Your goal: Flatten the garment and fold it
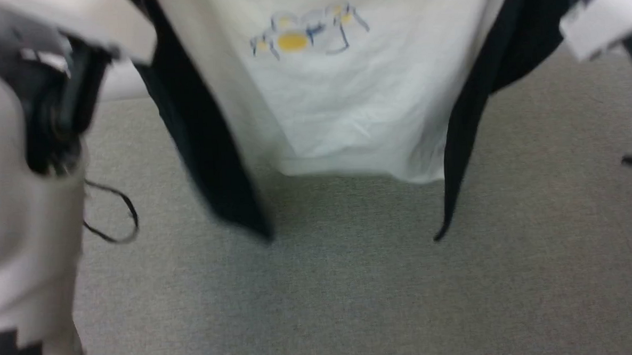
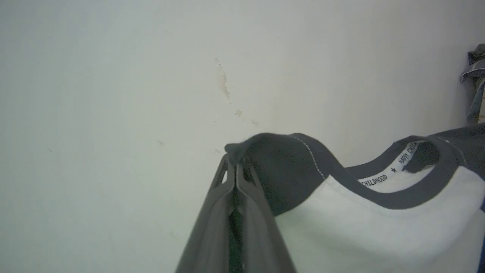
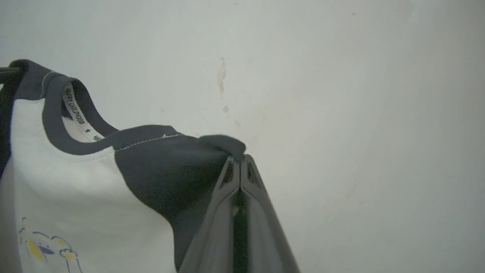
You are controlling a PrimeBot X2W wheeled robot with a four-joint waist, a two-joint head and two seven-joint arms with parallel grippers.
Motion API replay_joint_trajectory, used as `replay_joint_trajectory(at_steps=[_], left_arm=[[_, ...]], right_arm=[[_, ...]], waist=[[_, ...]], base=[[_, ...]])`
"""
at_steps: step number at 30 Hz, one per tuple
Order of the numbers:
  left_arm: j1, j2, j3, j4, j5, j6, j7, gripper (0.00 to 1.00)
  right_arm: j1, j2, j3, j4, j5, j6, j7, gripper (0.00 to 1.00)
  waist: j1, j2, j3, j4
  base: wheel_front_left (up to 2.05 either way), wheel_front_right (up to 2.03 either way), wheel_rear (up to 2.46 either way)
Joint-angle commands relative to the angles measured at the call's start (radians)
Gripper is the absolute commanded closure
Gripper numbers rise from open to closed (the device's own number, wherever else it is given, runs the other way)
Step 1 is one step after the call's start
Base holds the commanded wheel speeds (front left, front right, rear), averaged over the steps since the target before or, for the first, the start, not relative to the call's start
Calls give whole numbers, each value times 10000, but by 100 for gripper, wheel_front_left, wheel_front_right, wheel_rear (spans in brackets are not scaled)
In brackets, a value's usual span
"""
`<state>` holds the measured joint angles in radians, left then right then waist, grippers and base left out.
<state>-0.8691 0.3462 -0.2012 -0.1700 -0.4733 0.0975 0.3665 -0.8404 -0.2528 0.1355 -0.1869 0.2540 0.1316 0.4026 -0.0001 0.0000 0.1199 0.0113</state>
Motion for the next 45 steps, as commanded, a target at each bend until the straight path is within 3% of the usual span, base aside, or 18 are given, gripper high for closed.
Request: replay_joint_trajectory(at_steps=[1, 8, 15, 21, 33, 39, 45], left_arm=[[-832, 106, -109, 656, 189, -163, 164, 100], [-2855, 173, -349, 2724, 366, -367, 834, 100], [-3878, 319, -502, 3659, 594, -477, 1021, 100], [-5416, 435, -564, 4197, 1007, -427, 881, 100], [-7817, 450, -552, 4942, 1869, -284, -1236, 100], [-7916, 433, -458, 5094, 1861, -392, -2621, 100], [-7348, 658, -419, 4675, 1627, -765, -3305, 100]], right_arm=[[-868, -137, 157, 569, -54, -9, -89, 100], [-3229, -350, 736, 2929, -36, -9, -22, 100], [-4458, -204, 1112, 4375, -51, -9, 180, 100], [-6024, -438, 1500, 5279, -487, -9, 196, 100], [-8877, -1105, 2351, 6216, -1533, -9, -1267, 100], [-9436, -1607, 3091, 6485, -1612, -9, -1957, 100], [-9180, -2083, 3701, 6086, -1211, -9, -2457, 100]], waist=[[1, 0, -225, -274], [1, 0, -111, -585], [1, 0, 596, -847], [1, 0, 2408, -802], [1, 0, 4863, -382], [1, 0, 5930, -221], [1, 0, 6643, -172]], base=[[0, 0, 0], [0, 0, 0], [0, 0, 0], [0, 0, 0], [0, 0, 0], [0, 0, 0], [0, 0, 0]])
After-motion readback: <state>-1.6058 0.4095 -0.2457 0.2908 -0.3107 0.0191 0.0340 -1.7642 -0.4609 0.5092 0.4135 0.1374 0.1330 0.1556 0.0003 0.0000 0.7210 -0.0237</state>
